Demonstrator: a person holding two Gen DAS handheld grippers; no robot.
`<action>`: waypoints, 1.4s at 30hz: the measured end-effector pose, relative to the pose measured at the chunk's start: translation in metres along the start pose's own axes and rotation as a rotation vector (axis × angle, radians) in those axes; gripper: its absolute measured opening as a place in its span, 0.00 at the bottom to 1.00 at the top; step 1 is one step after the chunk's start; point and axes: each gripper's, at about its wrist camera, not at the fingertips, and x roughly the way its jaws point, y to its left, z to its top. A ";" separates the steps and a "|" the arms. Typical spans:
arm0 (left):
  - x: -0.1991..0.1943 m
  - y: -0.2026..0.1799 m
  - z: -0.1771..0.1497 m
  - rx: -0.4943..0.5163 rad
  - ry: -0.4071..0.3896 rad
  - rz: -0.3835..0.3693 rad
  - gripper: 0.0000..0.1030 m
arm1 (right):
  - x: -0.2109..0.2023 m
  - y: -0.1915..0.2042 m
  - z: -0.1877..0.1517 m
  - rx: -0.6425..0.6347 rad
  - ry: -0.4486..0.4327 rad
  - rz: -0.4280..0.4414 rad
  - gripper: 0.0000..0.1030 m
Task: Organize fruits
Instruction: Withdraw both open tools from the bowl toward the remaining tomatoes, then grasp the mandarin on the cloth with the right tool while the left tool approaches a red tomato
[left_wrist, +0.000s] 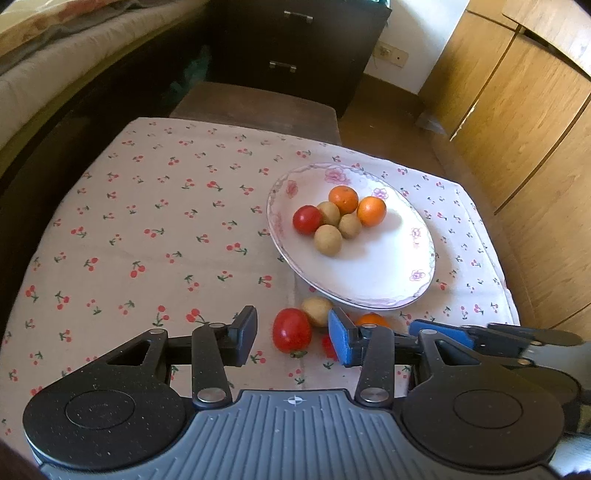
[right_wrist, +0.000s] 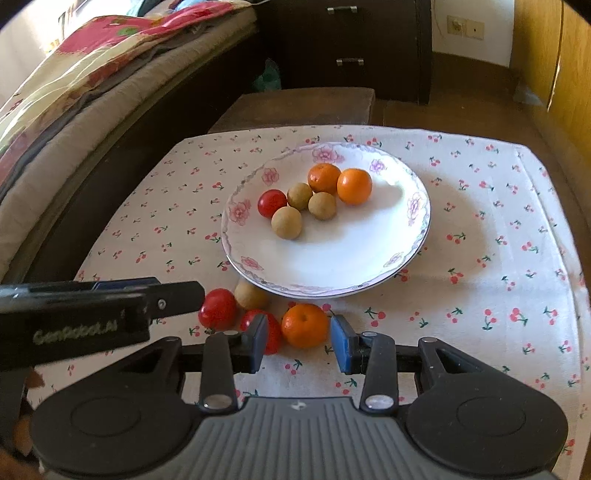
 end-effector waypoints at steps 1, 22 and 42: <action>0.000 -0.001 0.000 0.002 -0.001 0.000 0.50 | 0.002 0.000 0.000 0.001 0.004 -0.003 0.37; 0.009 0.013 0.002 -0.041 0.024 0.015 0.53 | 0.020 -0.010 0.009 0.052 0.038 -0.023 0.37; 0.014 -0.001 -0.004 0.057 0.022 0.080 0.55 | 0.032 0.015 -0.002 -0.092 0.059 -0.058 0.35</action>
